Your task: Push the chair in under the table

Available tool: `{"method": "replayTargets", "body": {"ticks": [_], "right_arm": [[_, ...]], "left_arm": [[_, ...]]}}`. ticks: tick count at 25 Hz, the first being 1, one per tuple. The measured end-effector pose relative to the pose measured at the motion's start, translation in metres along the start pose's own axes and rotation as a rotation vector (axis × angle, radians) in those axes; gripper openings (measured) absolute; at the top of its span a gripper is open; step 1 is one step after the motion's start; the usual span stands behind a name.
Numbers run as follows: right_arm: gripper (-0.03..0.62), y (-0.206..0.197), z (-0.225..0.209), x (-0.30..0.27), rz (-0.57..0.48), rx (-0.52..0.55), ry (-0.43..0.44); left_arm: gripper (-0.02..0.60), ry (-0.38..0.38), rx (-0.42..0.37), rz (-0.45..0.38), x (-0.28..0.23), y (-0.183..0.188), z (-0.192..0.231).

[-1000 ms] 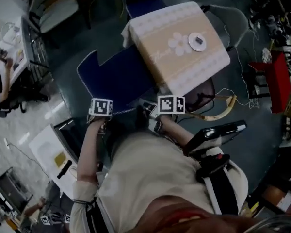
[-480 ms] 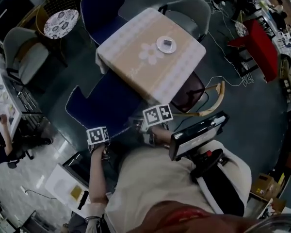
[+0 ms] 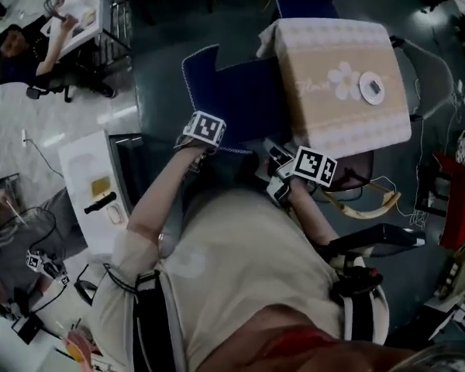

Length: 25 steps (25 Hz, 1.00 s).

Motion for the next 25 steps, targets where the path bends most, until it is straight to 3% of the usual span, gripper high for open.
{"method": "replayTargets", "body": {"ticks": [5,7,8,10,11,16,21,25], "right_arm": [[0.012,0.001,0.013,-0.006,0.056,0.07,0.014],[0.012,0.002,0.017,-0.007,0.068,0.084,0.028],[0.012,0.002,0.019,-0.006,0.071,0.092,0.035],[0.012,0.005,0.024,-0.006,0.076,0.105,0.044],[0.012,0.006,0.026,-0.006,0.08,0.111,0.049],[0.012,0.006,0.031,-0.007,0.102,0.151,0.088],[0.012,0.01,0.039,0.002,0.106,0.209,0.127],[0.012,0.003,0.031,0.016,0.087,0.218,0.139]], "left_arm": [[0.196,0.031,0.034,-0.037,0.002,0.006,0.01],[0.22,-0.02,0.076,-0.043,0.006,0.004,0.01],[0.269,-0.071,0.11,-0.061,0.011,0.003,0.01],[0.281,-0.163,0.181,-0.117,0.027,0.001,0.011],[0.281,-0.174,0.198,-0.146,0.037,-0.001,0.012],[0.281,-0.035,0.173,-0.303,0.085,-0.015,0.011],[0.276,-0.017,0.197,-0.468,0.117,-0.026,-0.005],[0.173,0.022,0.189,-0.542,0.122,-0.036,-0.021]]}}
Point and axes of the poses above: the fingertips, and each gripper's own axes: x backward along the fingers, z to its left, y out of its top, the point moved 5 cm from there along x, backward along the fingers, and after that the axes turned 15 degrees about z, right-handed, at the moved point
